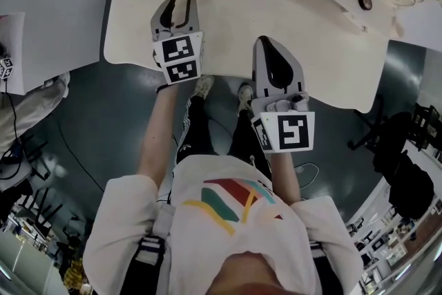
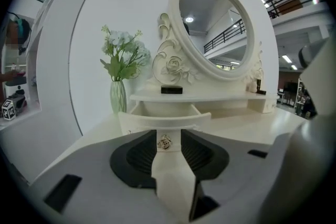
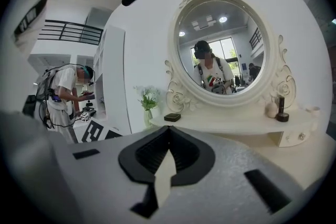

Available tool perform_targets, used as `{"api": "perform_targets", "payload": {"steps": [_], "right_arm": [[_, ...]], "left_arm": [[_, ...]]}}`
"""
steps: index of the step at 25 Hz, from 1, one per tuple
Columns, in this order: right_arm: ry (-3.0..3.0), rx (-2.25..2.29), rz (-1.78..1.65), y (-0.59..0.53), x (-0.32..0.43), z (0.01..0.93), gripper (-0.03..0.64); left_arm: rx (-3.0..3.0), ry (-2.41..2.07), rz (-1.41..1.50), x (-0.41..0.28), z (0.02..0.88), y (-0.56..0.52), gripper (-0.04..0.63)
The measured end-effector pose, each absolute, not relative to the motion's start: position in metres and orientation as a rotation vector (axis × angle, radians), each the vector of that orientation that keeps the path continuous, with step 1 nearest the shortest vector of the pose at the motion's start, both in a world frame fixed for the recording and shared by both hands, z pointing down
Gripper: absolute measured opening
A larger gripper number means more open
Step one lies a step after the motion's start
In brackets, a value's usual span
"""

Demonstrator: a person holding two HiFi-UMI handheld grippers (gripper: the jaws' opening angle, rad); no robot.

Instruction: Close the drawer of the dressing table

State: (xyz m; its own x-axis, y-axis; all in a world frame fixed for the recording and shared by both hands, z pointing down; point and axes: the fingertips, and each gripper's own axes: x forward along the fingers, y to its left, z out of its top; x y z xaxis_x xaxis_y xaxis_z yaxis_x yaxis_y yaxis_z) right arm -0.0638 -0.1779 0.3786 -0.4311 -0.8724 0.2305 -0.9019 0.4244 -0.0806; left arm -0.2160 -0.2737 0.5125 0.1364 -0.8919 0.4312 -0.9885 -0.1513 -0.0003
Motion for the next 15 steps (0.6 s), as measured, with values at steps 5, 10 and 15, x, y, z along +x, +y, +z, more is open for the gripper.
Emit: {"api": "perform_targets", "payload": {"steps": [5, 10, 15], "right_arm": [[-2.502, 1.605, 0.341, -0.178, -0.060, 0.388, 0.000], [-2.514, 1.592, 0.337, -0.180, -0.064, 0.387, 0.000], [-2.515, 1.582, 0.346, -0.178, -0.067, 0.390, 0.000]], "left_arm": [[2.089, -1.837, 0.528, -0.223, 0.527, -0.276, 0.121], [2.116, -1.796, 0.568, -0.221, 0.536, -0.276, 0.121], [2.132, -1.791, 0.584, -0.220, 0.538, -0.279, 0.110]]}}
